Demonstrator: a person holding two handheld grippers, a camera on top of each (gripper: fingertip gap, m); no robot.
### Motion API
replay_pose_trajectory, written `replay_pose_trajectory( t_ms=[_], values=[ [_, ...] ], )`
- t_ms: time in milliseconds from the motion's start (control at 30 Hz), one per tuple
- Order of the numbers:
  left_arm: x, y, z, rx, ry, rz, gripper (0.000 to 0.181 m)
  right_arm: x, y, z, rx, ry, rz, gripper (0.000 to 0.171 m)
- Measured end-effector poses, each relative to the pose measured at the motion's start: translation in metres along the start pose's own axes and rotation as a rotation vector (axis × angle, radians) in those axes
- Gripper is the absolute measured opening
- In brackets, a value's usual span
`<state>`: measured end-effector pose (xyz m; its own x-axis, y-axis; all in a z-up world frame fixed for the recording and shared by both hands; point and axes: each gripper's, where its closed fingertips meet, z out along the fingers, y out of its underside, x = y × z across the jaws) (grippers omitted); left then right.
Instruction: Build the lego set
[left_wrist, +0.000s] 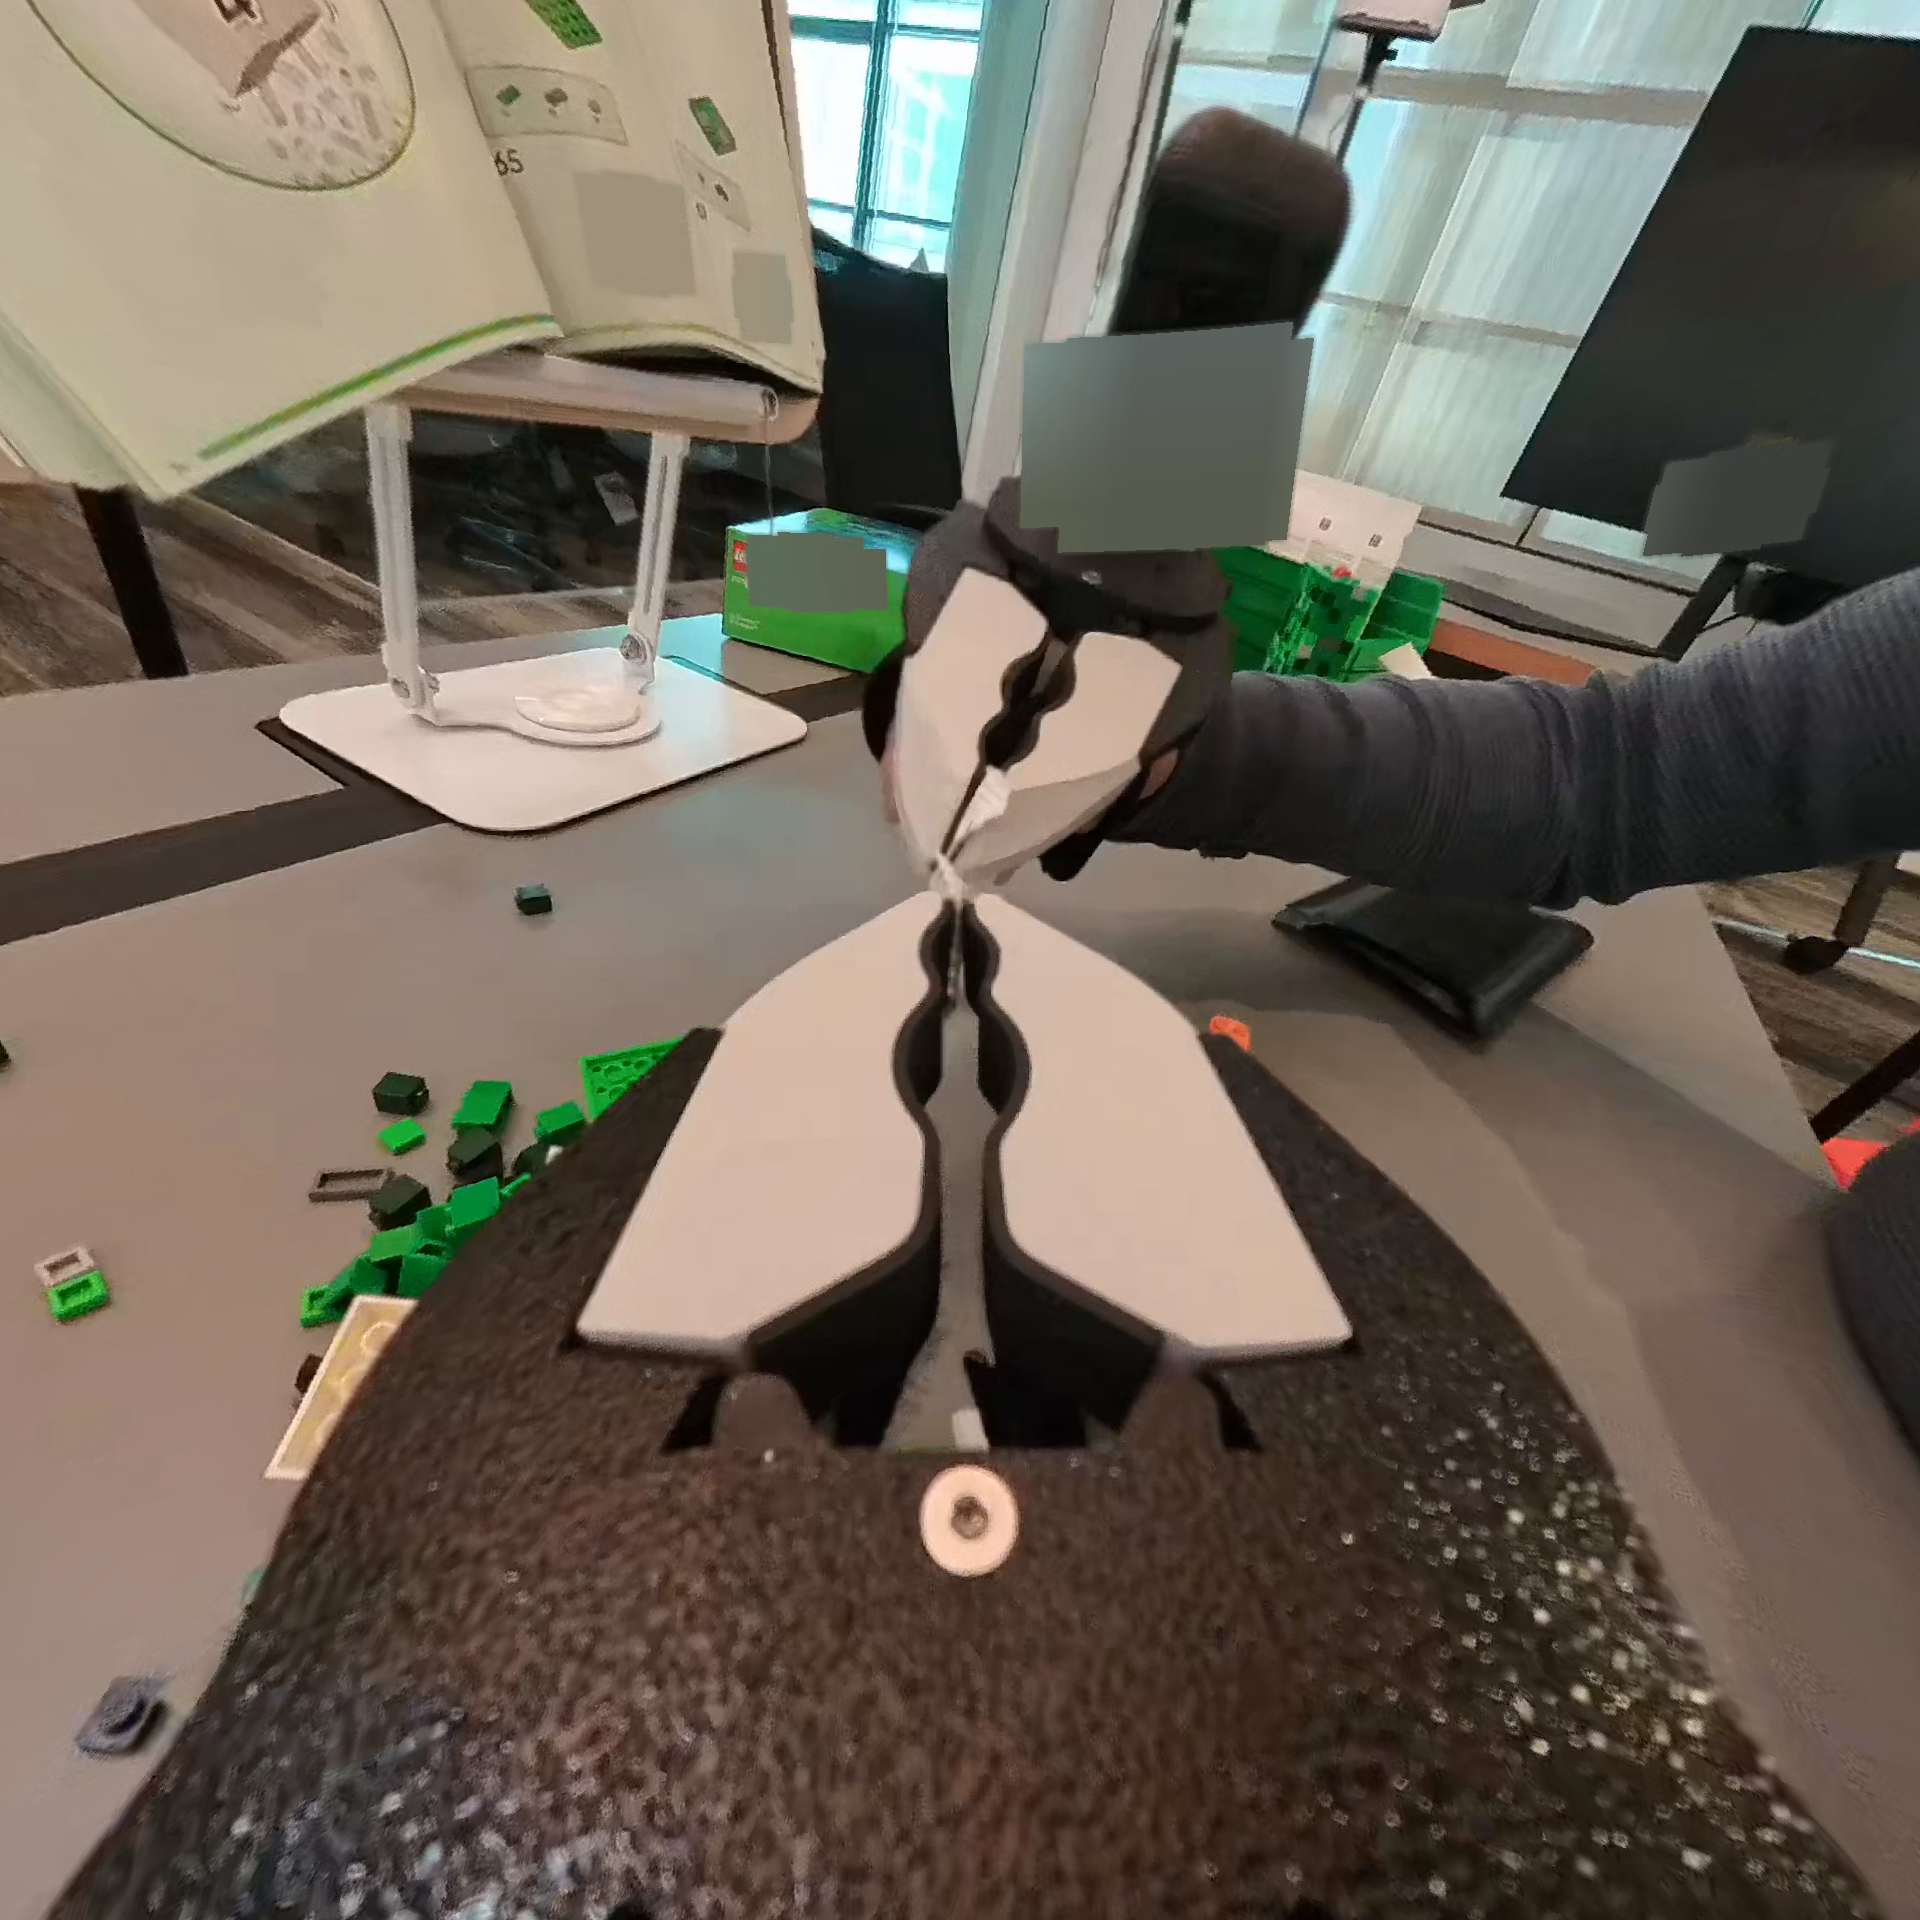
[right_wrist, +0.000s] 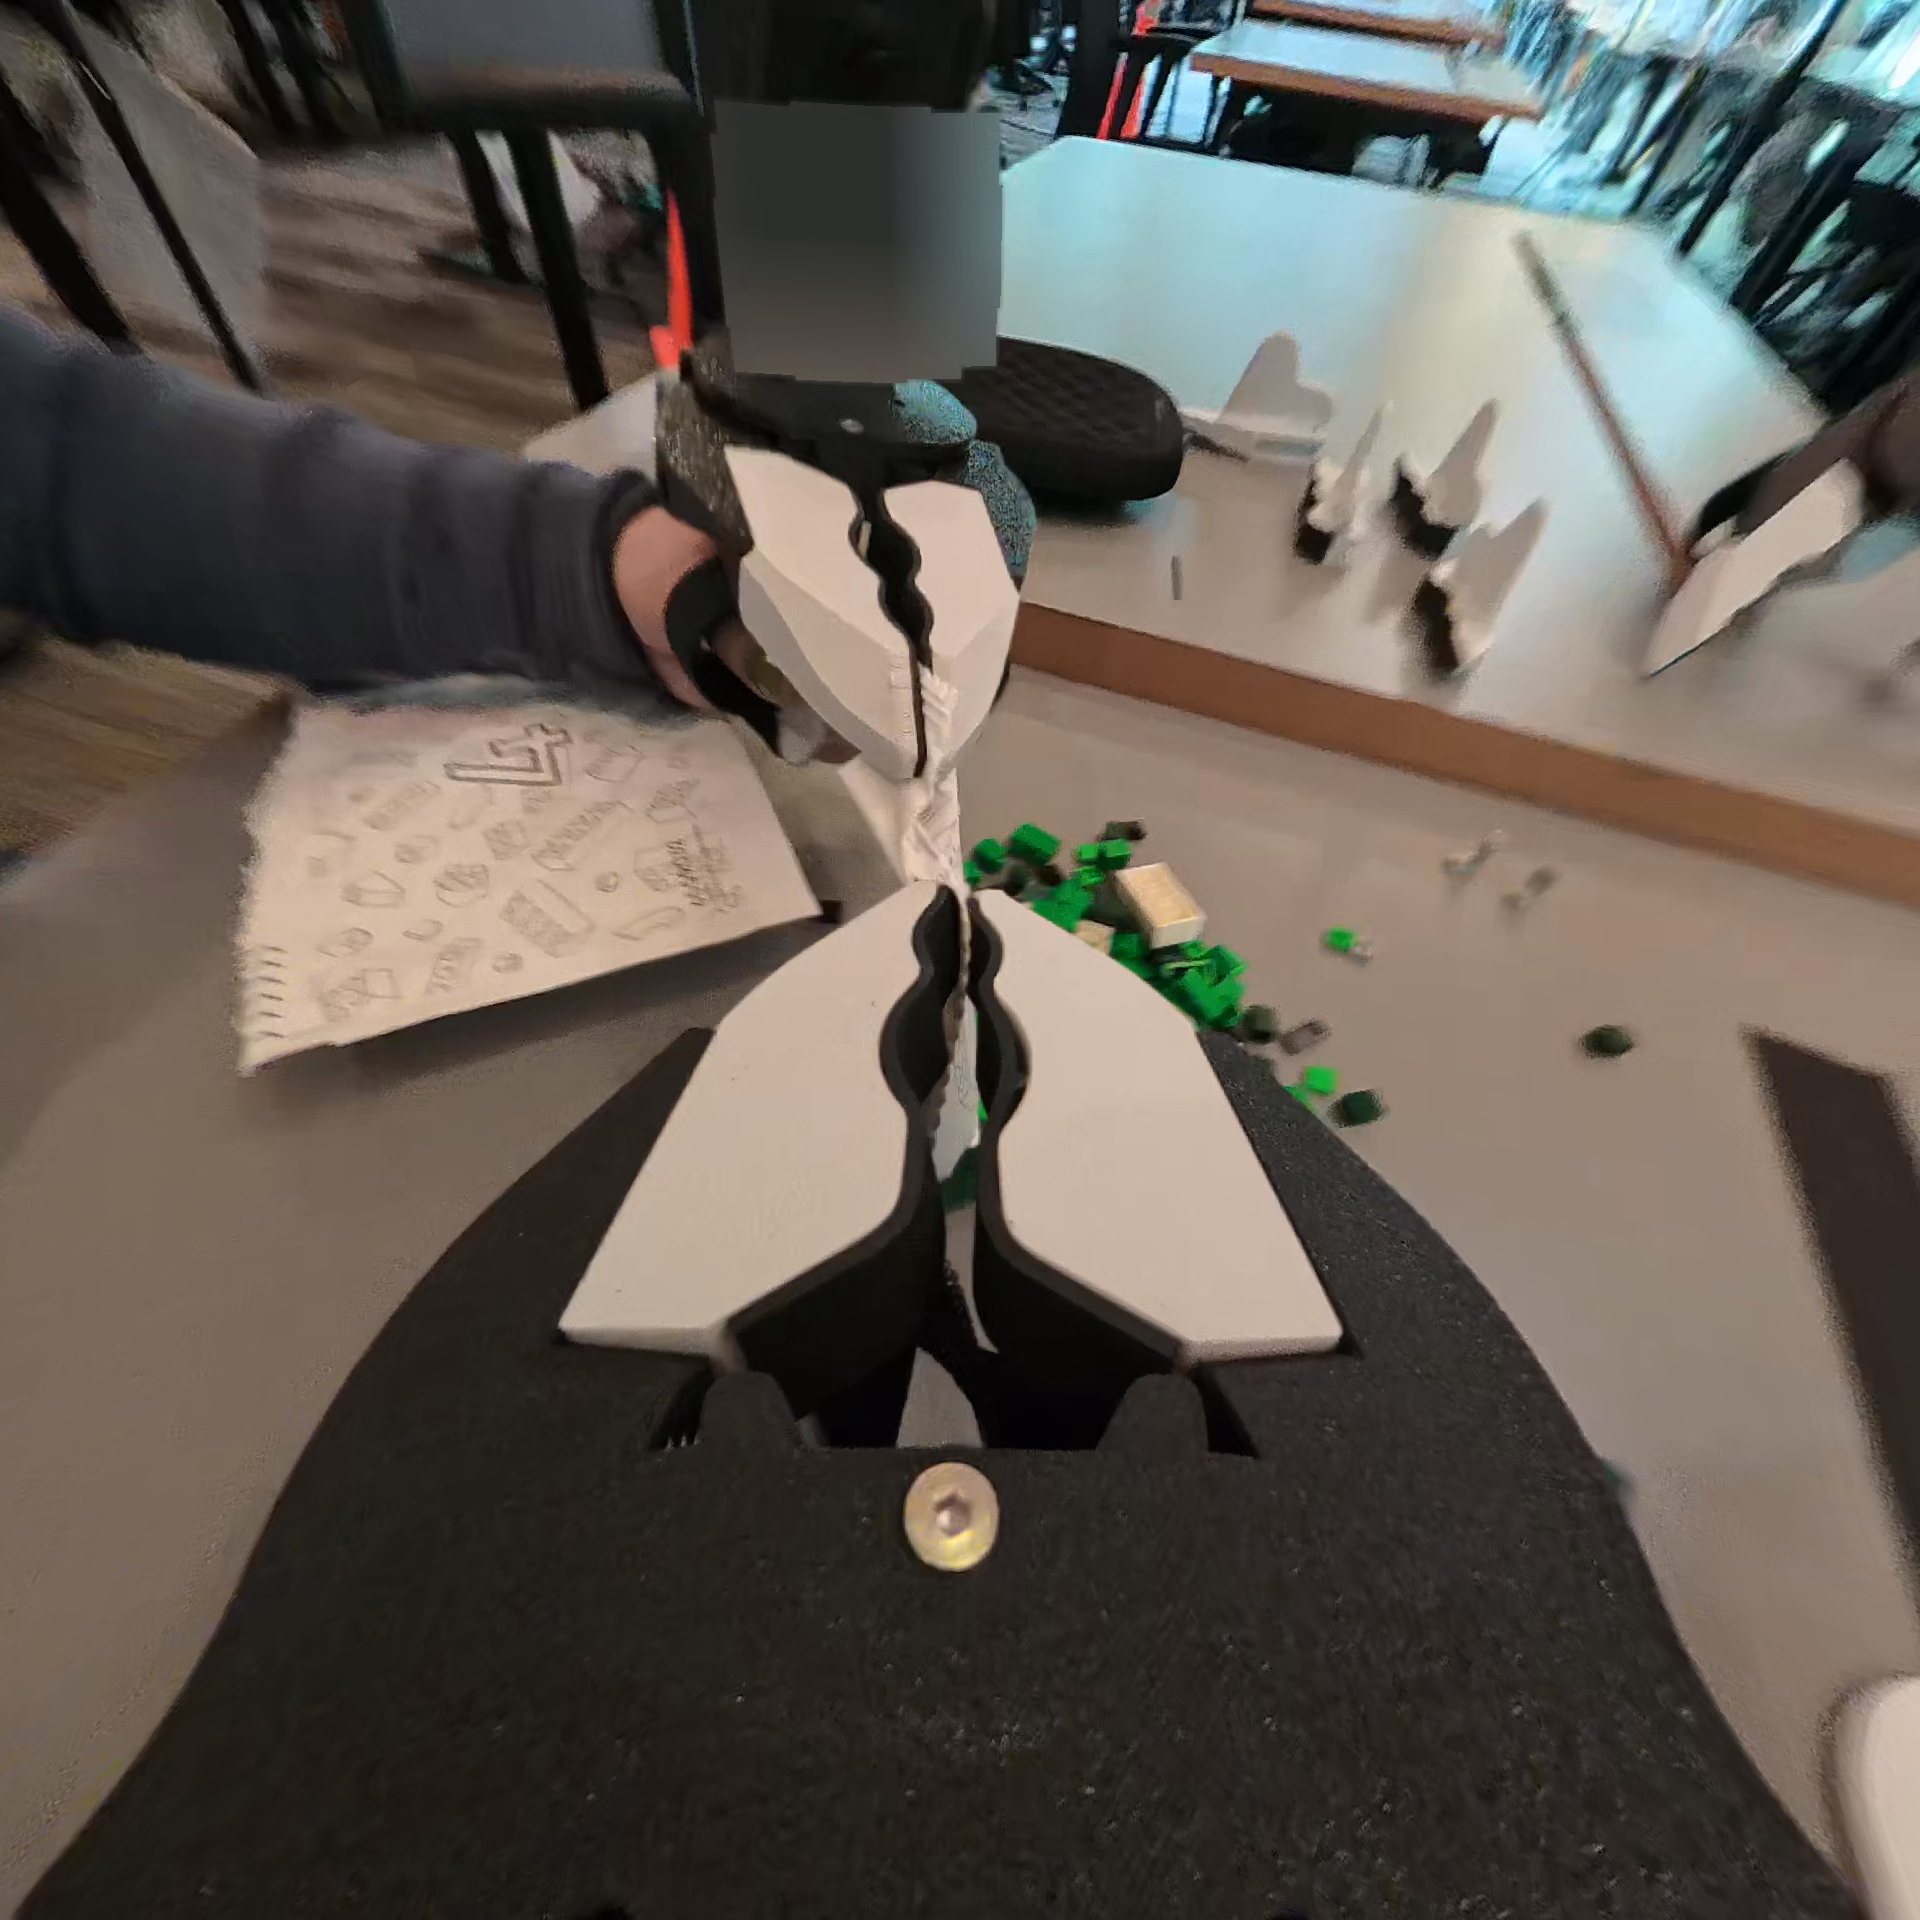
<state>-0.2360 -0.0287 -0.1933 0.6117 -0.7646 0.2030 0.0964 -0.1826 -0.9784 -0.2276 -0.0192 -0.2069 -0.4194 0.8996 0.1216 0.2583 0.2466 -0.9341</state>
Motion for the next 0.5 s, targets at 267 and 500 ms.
replay_pose_trajectory(
  t_ms=[267,500],
  values=[
    [-0.036,-0.033,-0.023,0.073,-0.056,-0.405,0.044,0.018,-0.020,-0.010,-0.110,0.297,-0.608,0.000],
    [-0.038,-0.024,-0.012,0.062,0.238,-0.925,0.036,0.013,-0.031,0.001,-0.186,0.409,-1.112,0.000]
  ],
)
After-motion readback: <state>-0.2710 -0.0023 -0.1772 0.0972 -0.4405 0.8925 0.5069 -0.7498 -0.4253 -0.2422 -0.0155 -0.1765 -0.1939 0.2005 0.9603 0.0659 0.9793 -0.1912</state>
